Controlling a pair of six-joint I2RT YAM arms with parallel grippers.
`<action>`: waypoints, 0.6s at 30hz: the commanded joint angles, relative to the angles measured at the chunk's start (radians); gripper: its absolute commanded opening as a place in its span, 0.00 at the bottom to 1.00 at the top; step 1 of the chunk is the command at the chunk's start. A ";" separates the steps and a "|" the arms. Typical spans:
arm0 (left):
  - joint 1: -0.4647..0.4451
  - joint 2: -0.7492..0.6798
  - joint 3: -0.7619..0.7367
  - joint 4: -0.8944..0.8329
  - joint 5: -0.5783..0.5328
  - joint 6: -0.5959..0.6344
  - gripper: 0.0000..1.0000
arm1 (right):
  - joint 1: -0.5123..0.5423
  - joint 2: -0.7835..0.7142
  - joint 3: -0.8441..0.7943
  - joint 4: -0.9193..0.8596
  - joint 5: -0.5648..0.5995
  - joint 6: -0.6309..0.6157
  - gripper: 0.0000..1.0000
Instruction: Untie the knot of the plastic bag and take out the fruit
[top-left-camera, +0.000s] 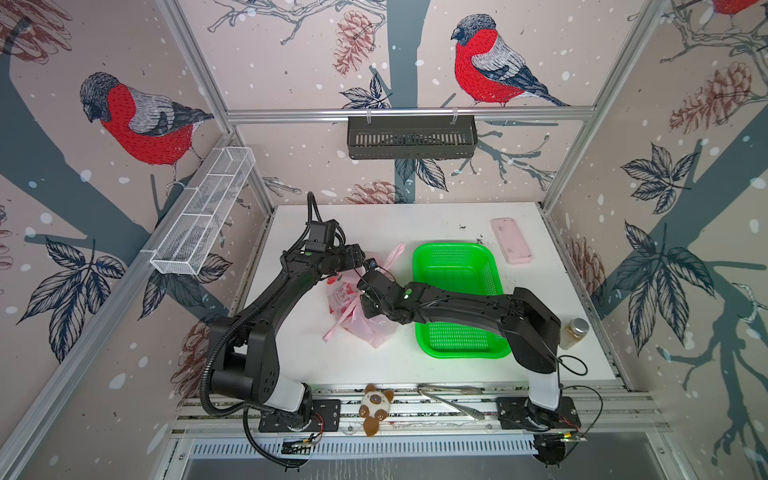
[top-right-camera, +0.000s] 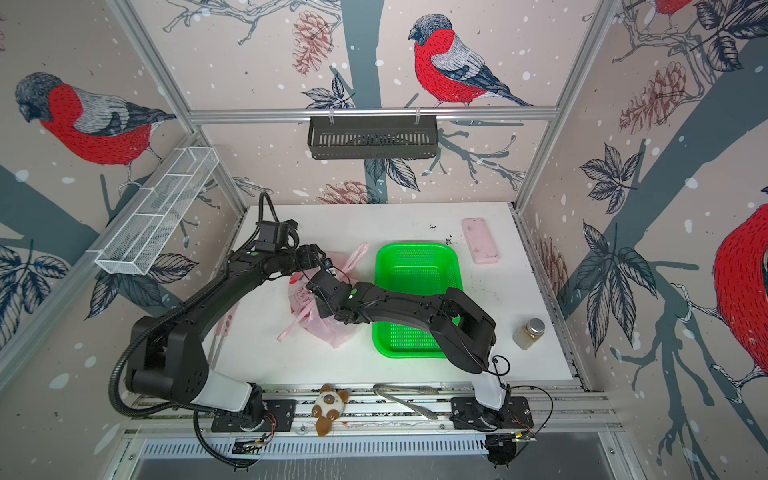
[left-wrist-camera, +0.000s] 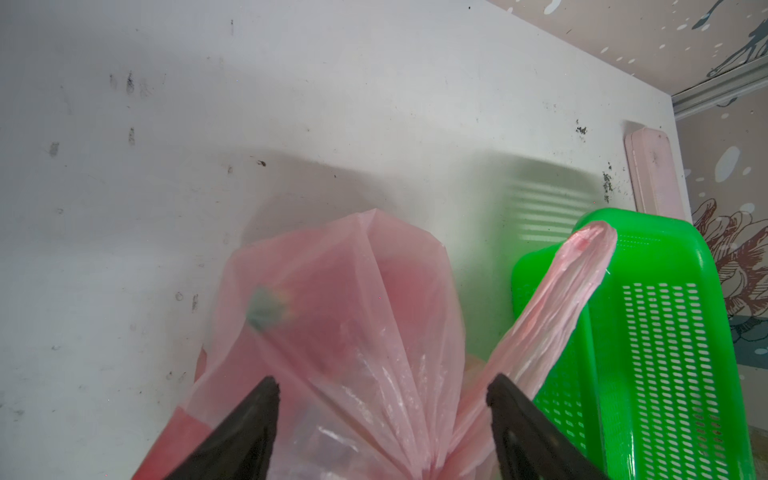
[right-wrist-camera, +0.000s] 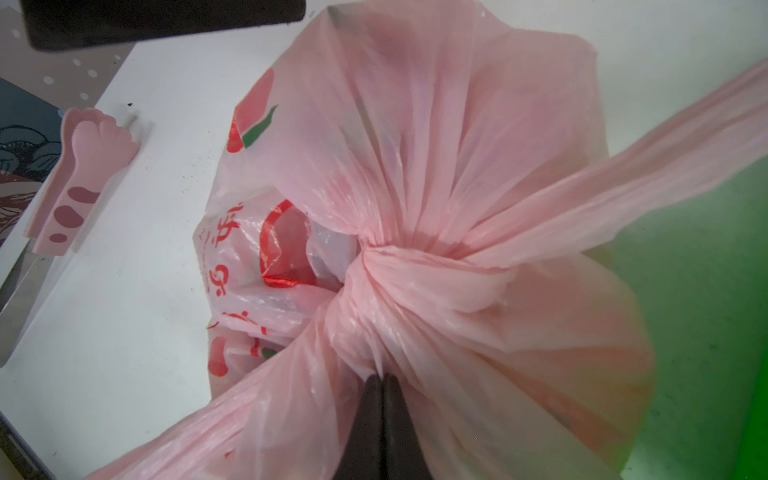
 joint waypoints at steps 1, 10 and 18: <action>-0.025 0.028 0.008 -0.076 -0.009 0.056 0.78 | 0.001 -0.022 -0.016 0.106 -0.009 -0.034 0.06; -0.066 0.145 0.076 -0.117 -0.050 0.070 0.67 | 0.013 -0.046 -0.040 0.152 0.003 -0.068 0.05; -0.075 0.184 0.100 -0.124 -0.090 0.031 0.12 | 0.015 -0.065 -0.052 0.161 0.027 -0.077 0.04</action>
